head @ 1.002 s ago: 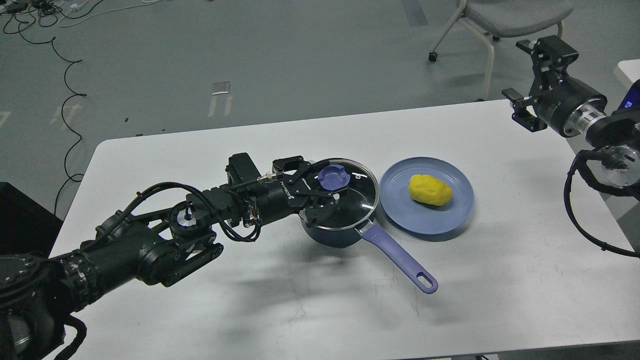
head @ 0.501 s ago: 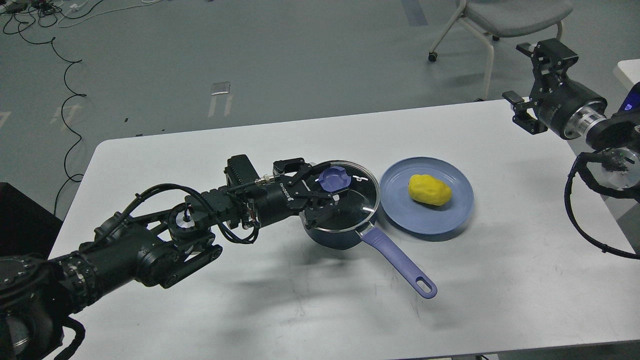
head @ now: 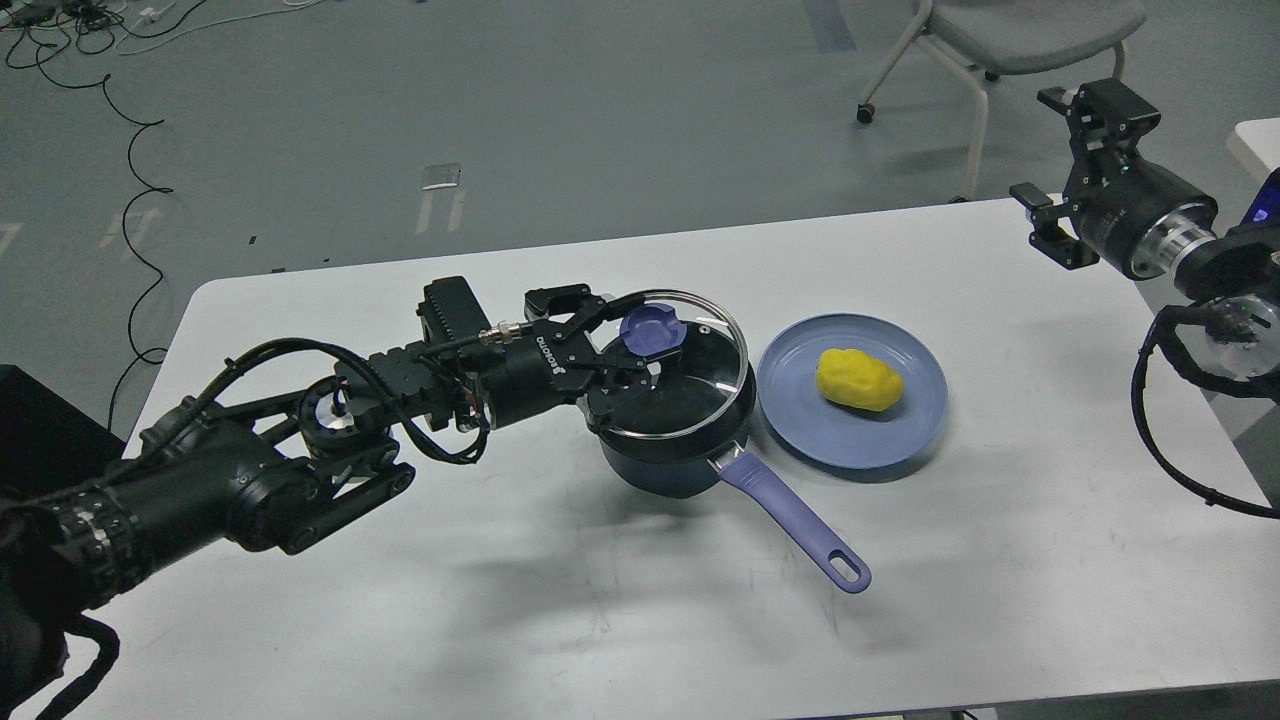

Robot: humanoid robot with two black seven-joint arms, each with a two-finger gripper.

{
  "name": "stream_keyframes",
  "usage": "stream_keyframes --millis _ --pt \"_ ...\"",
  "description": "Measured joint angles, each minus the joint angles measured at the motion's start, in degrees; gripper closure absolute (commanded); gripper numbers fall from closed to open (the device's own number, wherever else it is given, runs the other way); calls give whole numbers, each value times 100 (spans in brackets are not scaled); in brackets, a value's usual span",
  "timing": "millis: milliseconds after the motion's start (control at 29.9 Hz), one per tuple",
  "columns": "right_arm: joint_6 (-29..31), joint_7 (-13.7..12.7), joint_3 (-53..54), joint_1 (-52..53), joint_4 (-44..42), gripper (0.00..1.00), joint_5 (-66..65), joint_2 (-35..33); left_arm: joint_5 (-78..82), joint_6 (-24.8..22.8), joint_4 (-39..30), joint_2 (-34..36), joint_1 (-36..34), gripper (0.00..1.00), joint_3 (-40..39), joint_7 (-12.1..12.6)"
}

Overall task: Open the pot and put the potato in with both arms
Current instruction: 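Lift the lid off and set it on the table nearer the robot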

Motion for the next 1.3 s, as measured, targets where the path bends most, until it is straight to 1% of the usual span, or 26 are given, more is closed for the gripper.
stream_keyframes --millis 134,367,568,702,902,1203,1303 --pt "1 0 6 1 0 0 1 0 -19 4 -63 378 -105 72 -4 1" --pt "4 0 6 22 0 0 1 0 -311 30 -68 1238 -162 72 -12 1" --pt "4 0 6 35 0 0 1 0 -358 31 -60 1866 143 72 15 2" --pt "4 -1 2 36 -3 0 1 0 -362 101 -60 2129 533 72 14 1" --pt "4 -3 0 21 -8 0 -3 -8 -378 487 25 2193 1183 71 9 1" --pt "4 -3 -9 8 -8 0 -8 -9 -391 527 224 2085 1704 70 6 2" --pt "4 -2 -9 1 -8 0 -8 -10 -394 527 405 1909 1763 67 2 1"
